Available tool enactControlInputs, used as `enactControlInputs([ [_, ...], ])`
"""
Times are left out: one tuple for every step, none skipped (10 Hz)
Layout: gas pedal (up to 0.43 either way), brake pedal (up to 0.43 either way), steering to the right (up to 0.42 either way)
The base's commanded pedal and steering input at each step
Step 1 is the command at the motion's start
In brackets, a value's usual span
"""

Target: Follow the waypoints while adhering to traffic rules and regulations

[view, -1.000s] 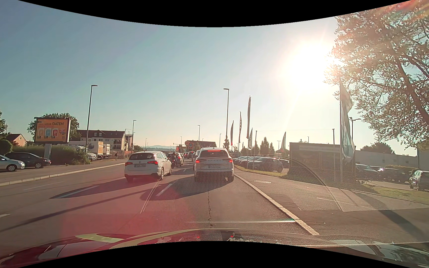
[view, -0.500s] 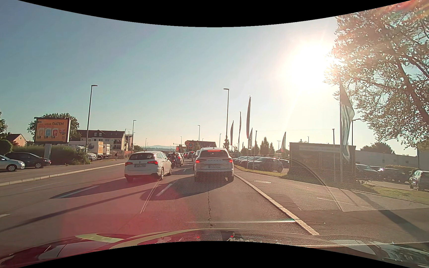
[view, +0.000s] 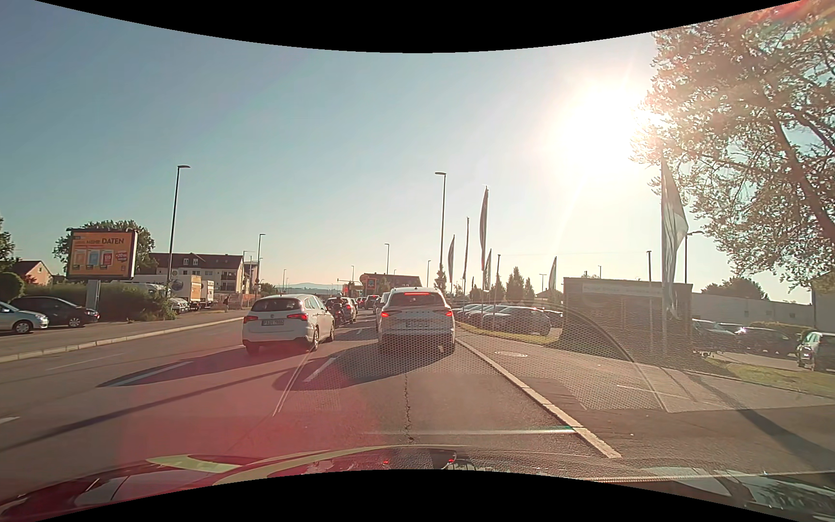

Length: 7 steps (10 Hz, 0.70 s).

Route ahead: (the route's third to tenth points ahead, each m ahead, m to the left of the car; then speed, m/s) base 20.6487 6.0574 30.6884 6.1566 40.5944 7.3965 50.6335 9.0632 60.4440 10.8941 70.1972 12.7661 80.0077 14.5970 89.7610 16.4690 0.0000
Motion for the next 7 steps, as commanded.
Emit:
enactControlInputs([
  [0.0,0.256,-0.015],
  [0.0,0.256,-0.015],
  [0.0,0.25,-0.015],
  [0.0,0.256,-0.015],
  [0.0,0.256,-0.015],
  [0.0,0.256,-0.015],
  [0.0,0.256,-0.015],
])
